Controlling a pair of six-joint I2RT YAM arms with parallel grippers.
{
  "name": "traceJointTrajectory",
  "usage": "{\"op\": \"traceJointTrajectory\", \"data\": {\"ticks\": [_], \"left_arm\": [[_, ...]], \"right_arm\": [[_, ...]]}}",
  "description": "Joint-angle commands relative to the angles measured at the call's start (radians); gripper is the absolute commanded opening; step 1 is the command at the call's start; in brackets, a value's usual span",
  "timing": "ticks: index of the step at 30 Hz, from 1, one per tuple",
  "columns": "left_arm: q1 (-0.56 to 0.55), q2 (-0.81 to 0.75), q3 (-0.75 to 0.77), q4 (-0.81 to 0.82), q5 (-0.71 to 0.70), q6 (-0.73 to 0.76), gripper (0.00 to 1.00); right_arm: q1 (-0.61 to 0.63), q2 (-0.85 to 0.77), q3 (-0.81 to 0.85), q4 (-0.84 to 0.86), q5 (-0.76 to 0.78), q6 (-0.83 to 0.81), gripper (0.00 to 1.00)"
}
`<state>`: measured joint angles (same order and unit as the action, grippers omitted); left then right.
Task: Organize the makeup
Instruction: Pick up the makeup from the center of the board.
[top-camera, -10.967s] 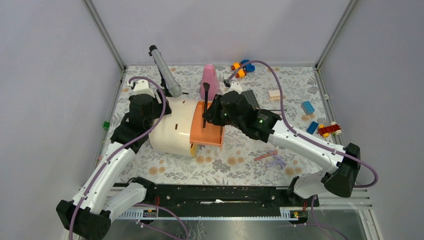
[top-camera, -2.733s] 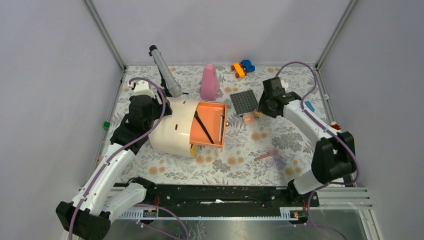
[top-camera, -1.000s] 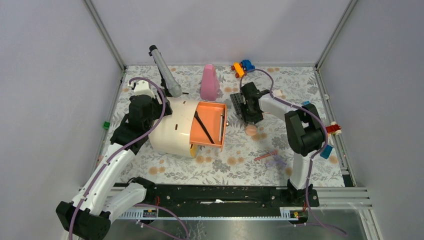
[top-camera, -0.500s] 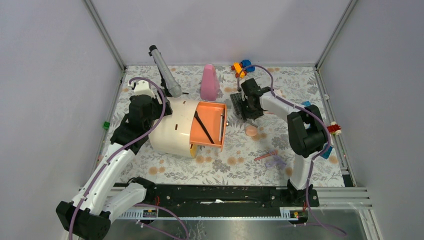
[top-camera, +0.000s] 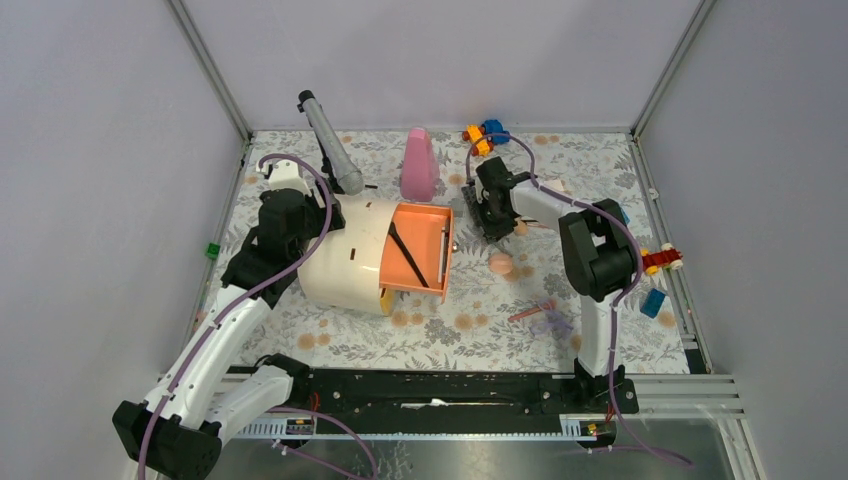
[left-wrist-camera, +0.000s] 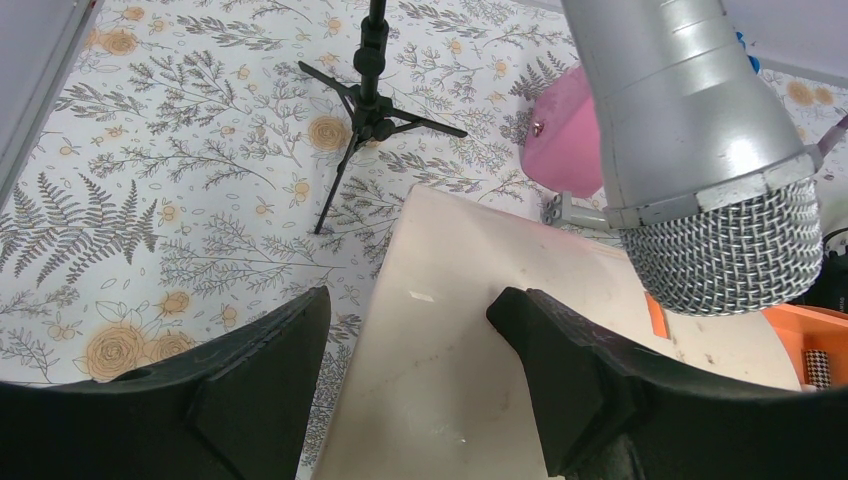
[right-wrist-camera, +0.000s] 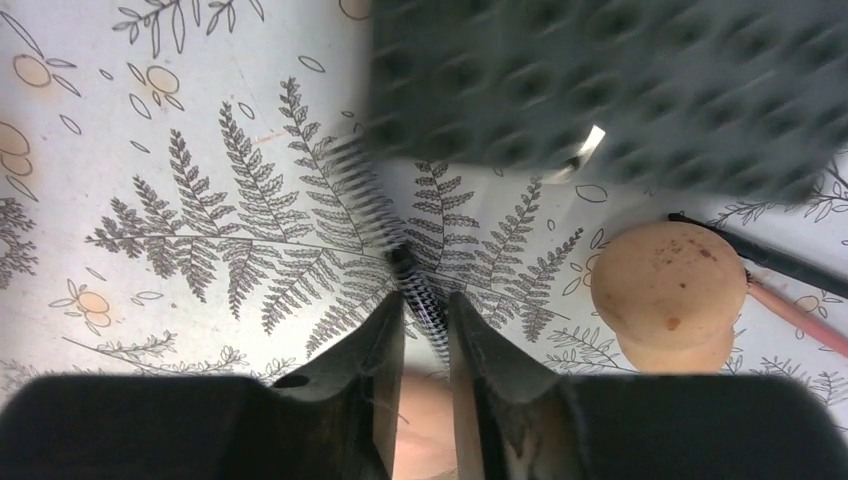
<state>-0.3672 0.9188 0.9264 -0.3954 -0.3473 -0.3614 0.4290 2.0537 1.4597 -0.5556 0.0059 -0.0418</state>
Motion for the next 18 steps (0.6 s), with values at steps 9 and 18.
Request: {"op": "traceJointTrajectory", "data": {"ticks": [9, 18], "left_arm": [[0.004, 0.009, -0.009, -0.016, 0.02, 0.021, 0.75], [0.004, 0.006, -0.009, -0.016, 0.018, 0.021, 0.75]], "right_arm": [[-0.004, -0.204, -0.04, -0.005, 0.028, 0.022, 0.0], [0.002, -0.436, 0.067, -0.07, 0.051, 0.157, 0.0]]}}
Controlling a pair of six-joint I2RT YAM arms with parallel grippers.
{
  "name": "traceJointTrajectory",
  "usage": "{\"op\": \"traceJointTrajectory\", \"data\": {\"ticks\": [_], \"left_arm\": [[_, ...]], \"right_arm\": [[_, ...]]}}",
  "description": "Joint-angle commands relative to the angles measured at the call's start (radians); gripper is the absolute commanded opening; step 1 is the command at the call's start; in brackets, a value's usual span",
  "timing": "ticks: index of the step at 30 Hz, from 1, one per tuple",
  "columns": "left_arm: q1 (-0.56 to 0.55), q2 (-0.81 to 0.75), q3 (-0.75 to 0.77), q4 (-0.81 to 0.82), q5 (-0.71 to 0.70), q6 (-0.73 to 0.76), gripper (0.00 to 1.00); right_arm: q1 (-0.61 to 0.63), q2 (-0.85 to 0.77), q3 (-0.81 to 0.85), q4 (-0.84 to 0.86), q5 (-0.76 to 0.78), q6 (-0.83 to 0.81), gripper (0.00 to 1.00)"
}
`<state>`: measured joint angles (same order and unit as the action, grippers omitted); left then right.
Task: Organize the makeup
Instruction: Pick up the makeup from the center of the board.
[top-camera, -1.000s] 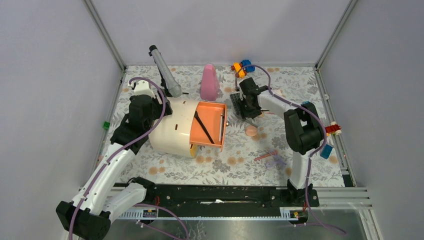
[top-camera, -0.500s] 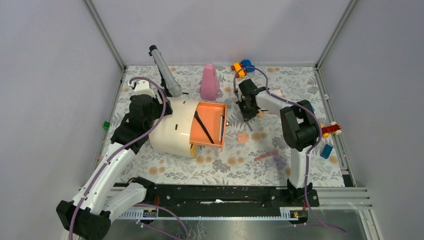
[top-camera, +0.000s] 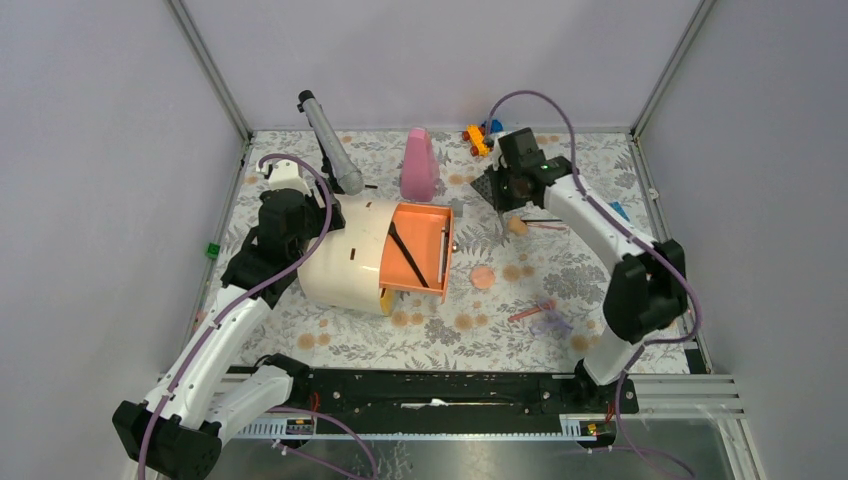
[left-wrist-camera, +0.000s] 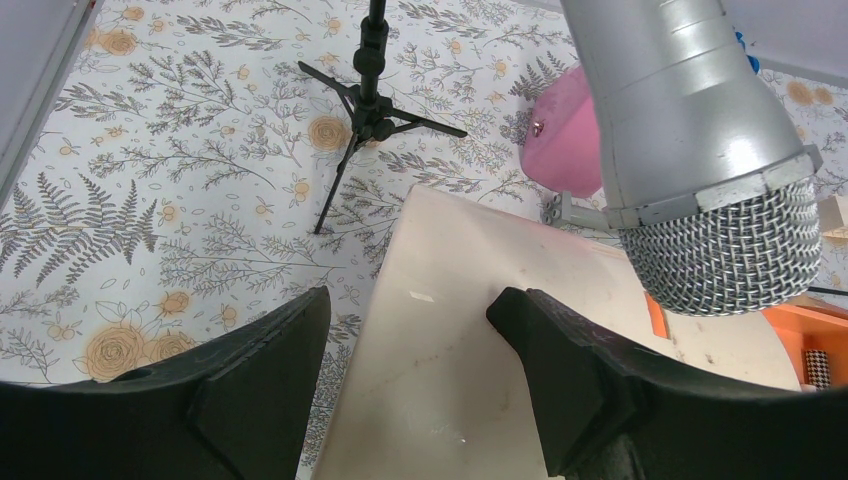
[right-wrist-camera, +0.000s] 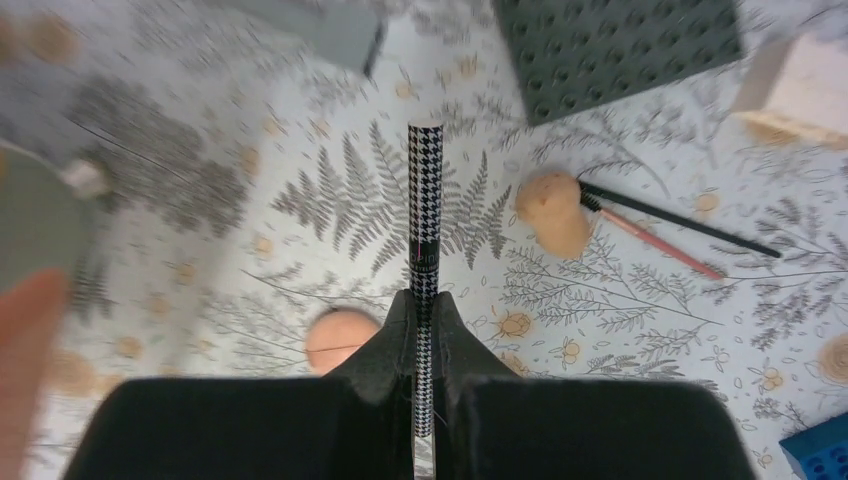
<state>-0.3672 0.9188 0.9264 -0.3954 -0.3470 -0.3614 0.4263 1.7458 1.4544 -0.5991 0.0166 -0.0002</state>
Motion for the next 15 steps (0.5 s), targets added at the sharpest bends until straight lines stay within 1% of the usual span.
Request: {"op": "traceJointTrajectory", "data": {"ticks": [1, 4, 8, 10, 12, 15], "left_arm": [[0.004, 0.007, -0.009, -0.016, 0.018, 0.021, 0.75], [0.004, 0.006, -0.008, -0.015, 0.02, 0.021, 0.75], [0.004, 0.007, -0.009, -0.017, 0.016, 0.022, 0.75], [0.004, 0.006, -0.009, -0.017, 0.013, 0.022, 0.75], [0.004, 0.004, -0.009, -0.017, 0.014, 0.022, 0.75], [0.004, 0.004, -0.009, -0.016, 0.014, 0.021, 0.75]], "right_arm": [[0.007, -0.158, 0.083, -0.02, 0.052, 0.182, 0.0], [0.021, -0.285, 0.063, 0.073, 0.042, 0.366, 0.0], [0.056, -0.455, -0.076, 0.322, -0.068, 0.682, 0.0], [0.098, -0.517, -0.157, 0.458, -0.085, 0.805, 0.0], [0.164, -0.543, -0.189, 0.506, -0.049, 0.871, 0.0], [0.279, -0.518, -0.135, 0.448, 0.01, 0.876, 0.0]]}}
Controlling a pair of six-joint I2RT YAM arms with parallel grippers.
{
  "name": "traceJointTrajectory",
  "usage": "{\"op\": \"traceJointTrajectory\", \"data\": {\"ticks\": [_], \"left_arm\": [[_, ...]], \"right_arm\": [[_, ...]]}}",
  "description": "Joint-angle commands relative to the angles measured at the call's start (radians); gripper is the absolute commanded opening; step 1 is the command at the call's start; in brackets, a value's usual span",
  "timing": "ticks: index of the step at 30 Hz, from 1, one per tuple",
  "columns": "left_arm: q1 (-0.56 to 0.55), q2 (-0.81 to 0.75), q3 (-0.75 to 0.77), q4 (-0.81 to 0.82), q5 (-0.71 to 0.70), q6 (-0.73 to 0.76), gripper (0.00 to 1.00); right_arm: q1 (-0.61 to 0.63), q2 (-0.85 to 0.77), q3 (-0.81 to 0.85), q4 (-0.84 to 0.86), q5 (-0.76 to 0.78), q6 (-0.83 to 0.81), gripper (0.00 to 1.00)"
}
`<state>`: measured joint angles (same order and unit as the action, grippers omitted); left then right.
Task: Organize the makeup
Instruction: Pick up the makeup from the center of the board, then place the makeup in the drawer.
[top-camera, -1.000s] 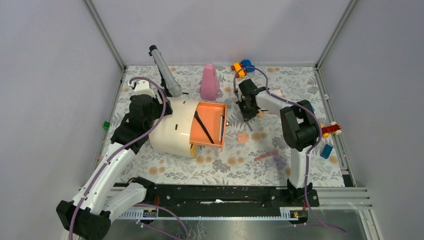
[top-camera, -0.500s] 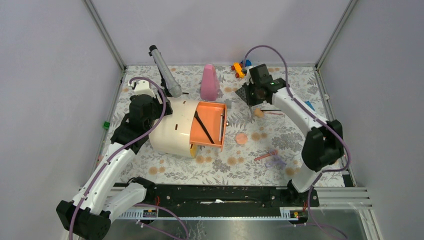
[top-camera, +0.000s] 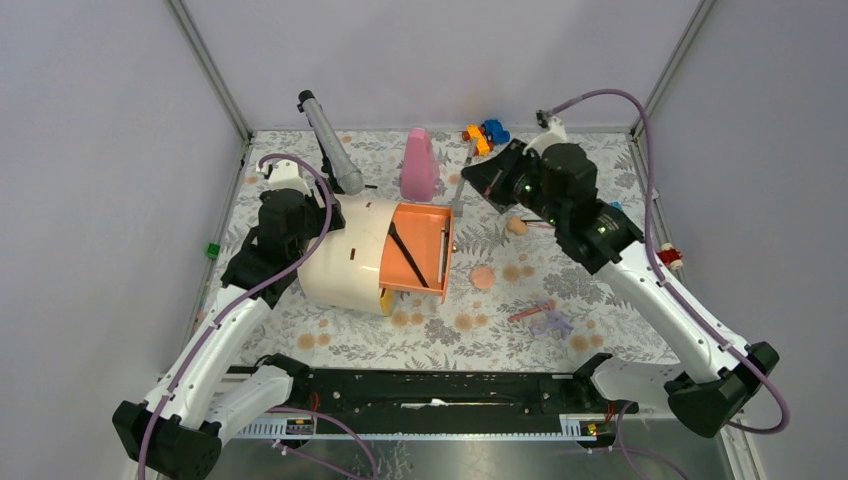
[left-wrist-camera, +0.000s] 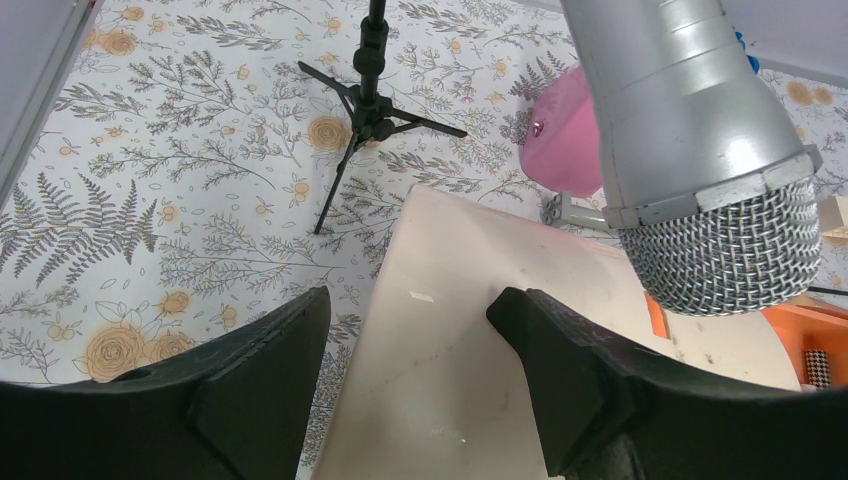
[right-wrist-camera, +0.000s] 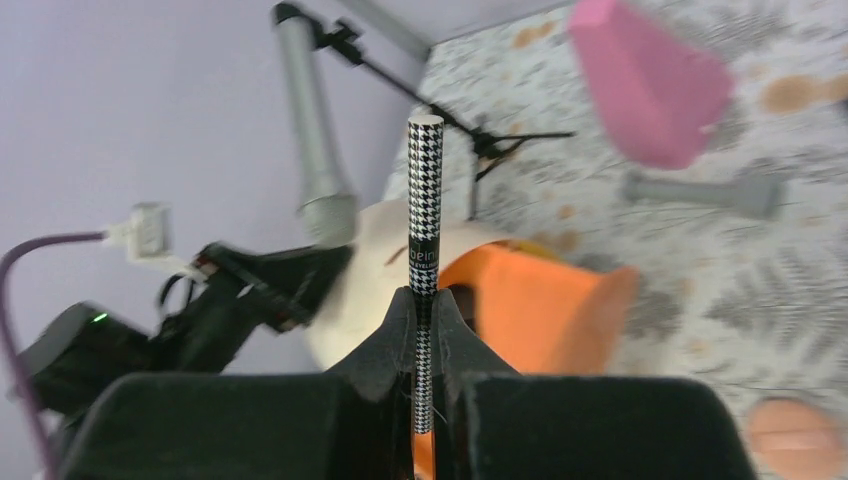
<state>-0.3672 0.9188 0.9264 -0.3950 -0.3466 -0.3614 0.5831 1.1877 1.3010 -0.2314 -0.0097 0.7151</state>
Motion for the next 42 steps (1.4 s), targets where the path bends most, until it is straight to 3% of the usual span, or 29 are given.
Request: {"op": "traceJointTrajectory", "data": {"ticks": [1, 11, 16, 20, 26, 32, 36, 40, 42], "left_arm": [[0.004, 0.005, -0.009, -0.018, 0.014, 0.022, 0.75], [0.004, 0.002, -0.009, -0.018, 0.014, 0.021, 0.75], [0.004, 0.001, -0.009, -0.019, 0.016, 0.021, 0.75], [0.004, -0.002, -0.009, -0.018, 0.014, 0.021, 0.75], [0.004, -0.003, -0.009, -0.019, 0.013, 0.021, 0.75], [0.004, -0.003, -0.009, -0.019, 0.016, 0.021, 0.75], [0.004, -0.003, -0.009, -0.019, 0.014, 0.021, 0.75], [0.004, -0.003, -0.009, -0.019, 0.014, 0.021, 0.75], [0.004, -0.003, -0.009, -0.019, 0.015, 0.021, 0.75]], "right_arm": [[0.148, 0.056, 0.041, 0.051, 0.047, 0.159, 0.0], [0.389, 0.155, 0.123, -0.202, 0.429, 0.131, 0.0], [0.412, 0.216, 0.183, -0.316, 0.467, 0.123, 0.03], [0.428, 0.296, 0.275, -0.42, 0.451, 0.091, 0.14], [0.436, 0.294, 0.294, -0.393, 0.451, 0.05, 0.45], [0.434, 0.279, 0.369, -0.456, 0.546, -0.045, 0.53], [0.336, 0.249, 0.381, -0.524, 0.585, -0.095, 0.55], [0.12, 0.163, 0.235, -0.541, 0.545, -0.09, 0.55], [0.013, 0.126, 0.126, -0.546, 0.549, -0.078, 0.6]]}}
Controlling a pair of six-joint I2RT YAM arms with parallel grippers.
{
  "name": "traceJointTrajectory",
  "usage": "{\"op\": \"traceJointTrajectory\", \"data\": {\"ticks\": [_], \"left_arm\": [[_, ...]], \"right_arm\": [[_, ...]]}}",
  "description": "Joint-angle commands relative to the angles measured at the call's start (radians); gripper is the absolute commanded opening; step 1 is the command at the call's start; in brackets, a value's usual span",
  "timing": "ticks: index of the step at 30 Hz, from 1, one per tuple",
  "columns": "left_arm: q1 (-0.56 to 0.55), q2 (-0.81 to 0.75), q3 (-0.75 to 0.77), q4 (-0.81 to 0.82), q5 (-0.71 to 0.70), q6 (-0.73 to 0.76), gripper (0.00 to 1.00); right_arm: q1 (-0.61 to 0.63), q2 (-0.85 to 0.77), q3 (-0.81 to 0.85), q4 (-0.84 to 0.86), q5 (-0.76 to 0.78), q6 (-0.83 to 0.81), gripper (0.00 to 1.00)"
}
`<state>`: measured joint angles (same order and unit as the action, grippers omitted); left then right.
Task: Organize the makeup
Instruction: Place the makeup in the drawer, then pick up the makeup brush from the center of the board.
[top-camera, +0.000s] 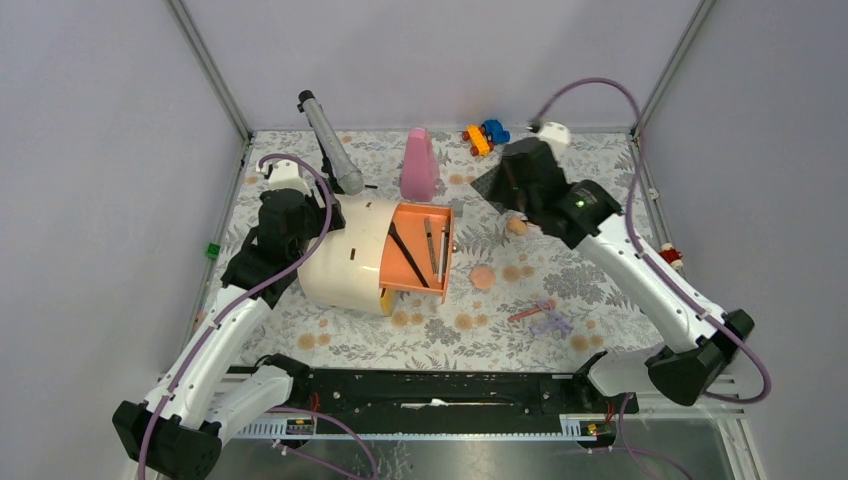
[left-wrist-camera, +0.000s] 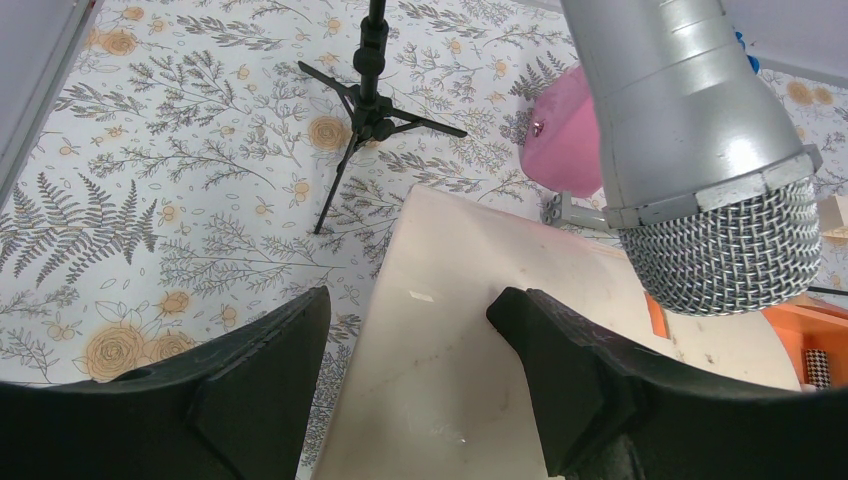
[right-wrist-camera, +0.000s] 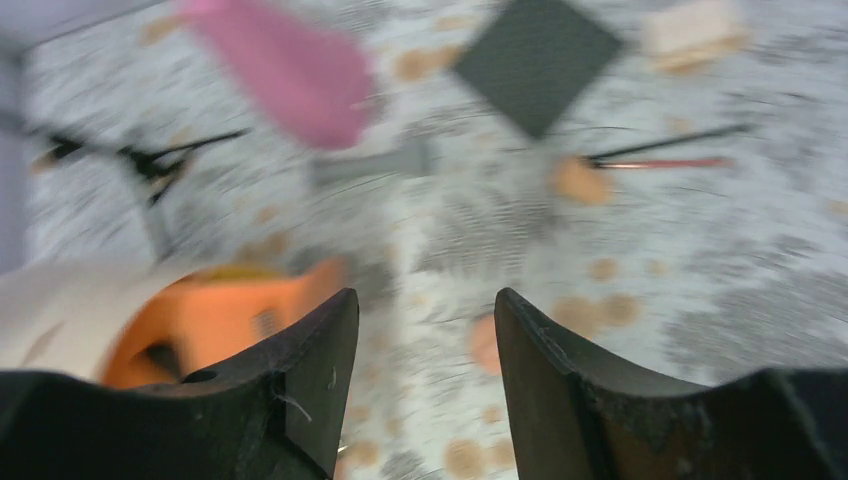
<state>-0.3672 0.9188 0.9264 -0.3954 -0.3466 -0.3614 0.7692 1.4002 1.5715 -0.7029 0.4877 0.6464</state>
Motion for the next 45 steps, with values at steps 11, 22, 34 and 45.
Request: {"op": "traceJointTrajectory", "data": {"ticks": [11, 22, 34, 45], "left_arm": [[0.004, 0.001, -0.008, -0.019, 0.021, 0.021, 0.75], [0.004, -0.001, -0.008, -0.018, 0.02, 0.021, 0.76], [0.004, -0.004, -0.008, -0.019, 0.021, 0.021, 0.76], [0.004, -0.005, -0.008, -0.019, 0.02, 0.021, 0.76]], "right_arm": [[-0.373, -0.233, -0.705, 0.05, -0.187, 0.233, 0.79], [-0.363, -0.336, -0.907, 0.183, -0.367, 0.463, 0.8], [-0.309, -0.266, -0.933, 0.175, -0.303, 0.47, 0.71], [-0.305, -0.186, -0.956, 0.155, -0.276, 0.443, 0.72]]}}
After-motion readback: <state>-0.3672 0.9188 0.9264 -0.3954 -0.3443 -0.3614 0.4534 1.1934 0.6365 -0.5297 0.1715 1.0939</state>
